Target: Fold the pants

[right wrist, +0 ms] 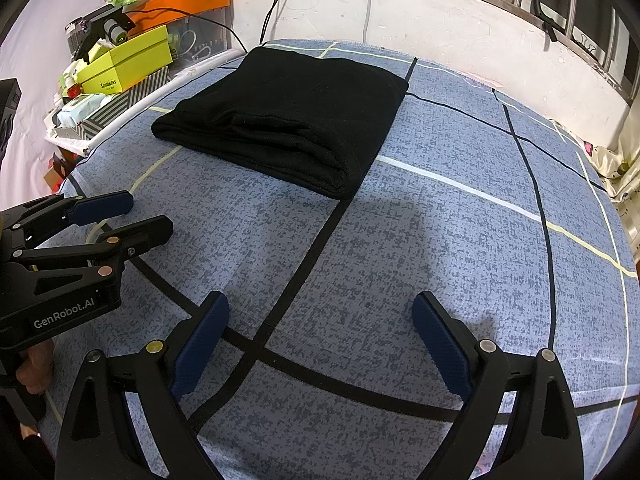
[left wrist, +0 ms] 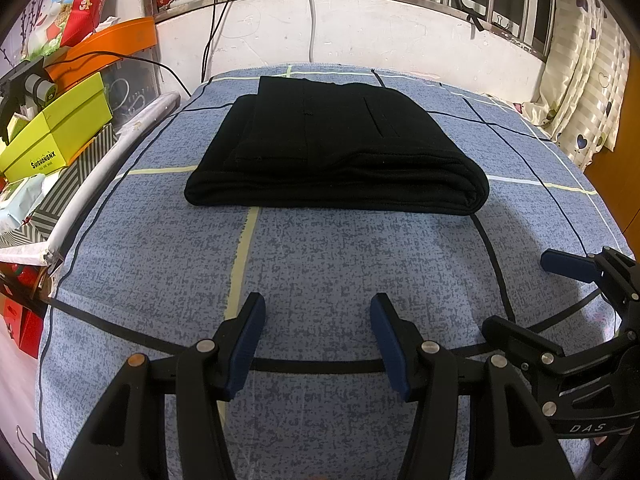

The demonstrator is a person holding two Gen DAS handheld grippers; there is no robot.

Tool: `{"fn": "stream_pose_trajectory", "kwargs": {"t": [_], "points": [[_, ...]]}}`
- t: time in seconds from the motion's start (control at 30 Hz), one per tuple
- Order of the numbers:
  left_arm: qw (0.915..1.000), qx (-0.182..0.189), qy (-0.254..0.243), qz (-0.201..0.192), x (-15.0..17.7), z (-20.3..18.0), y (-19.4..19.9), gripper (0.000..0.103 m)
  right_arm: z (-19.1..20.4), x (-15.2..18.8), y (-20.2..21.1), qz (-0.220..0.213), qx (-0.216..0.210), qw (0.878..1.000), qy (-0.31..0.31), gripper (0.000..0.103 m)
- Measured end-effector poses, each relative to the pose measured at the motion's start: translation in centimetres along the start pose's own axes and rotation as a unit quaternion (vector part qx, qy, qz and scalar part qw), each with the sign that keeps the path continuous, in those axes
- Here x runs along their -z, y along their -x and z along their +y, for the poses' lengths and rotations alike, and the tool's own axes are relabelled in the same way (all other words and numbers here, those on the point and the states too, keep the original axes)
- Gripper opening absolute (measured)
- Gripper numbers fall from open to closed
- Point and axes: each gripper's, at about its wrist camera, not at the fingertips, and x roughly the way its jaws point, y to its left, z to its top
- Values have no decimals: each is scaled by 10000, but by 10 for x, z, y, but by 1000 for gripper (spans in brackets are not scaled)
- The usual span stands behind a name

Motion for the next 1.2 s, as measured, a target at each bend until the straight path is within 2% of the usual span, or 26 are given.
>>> {"fn": "stream_pose_trajectory", "kwargs": {"t": [1.2], "points": [[10000,1,2,1,0,0,1,58,0,0,-1,5,0,10000,0,96]]}}
